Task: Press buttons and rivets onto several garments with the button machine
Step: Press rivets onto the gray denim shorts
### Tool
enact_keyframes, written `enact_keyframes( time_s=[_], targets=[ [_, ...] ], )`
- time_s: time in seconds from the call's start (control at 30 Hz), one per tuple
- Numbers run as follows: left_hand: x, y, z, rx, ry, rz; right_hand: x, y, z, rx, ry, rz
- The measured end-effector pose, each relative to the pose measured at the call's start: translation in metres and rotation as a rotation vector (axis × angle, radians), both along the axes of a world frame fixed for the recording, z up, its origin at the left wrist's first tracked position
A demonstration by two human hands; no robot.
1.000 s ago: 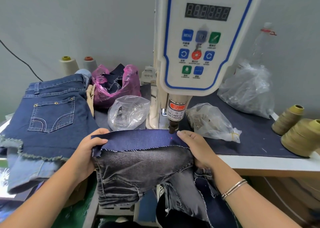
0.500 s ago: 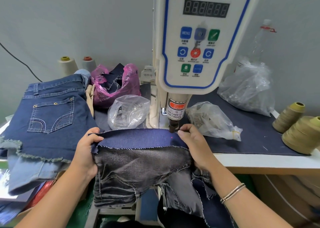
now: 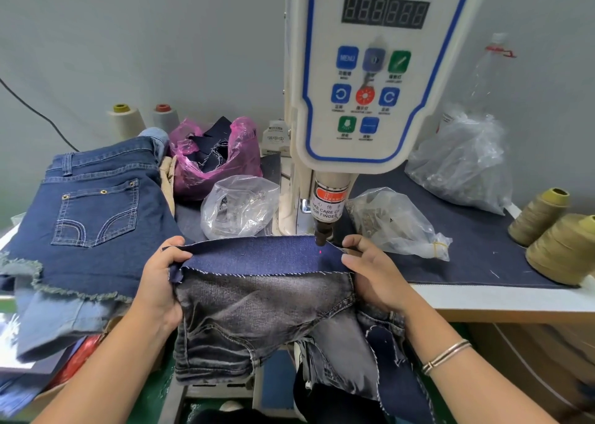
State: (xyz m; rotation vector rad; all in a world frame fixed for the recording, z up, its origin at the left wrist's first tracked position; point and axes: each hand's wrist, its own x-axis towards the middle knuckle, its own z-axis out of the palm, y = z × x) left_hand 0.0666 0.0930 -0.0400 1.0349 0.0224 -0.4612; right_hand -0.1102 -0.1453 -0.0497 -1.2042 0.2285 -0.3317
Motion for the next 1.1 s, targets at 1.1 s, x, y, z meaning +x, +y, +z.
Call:
enact_keyframes(
  time_s=[1.1],
  targets=[
    [-0.004,0.012,-0.006,-0.010,-0.192,-0.250,-0.008,0.006,0.000,0.085,0.012,-0.087]
  ],
)
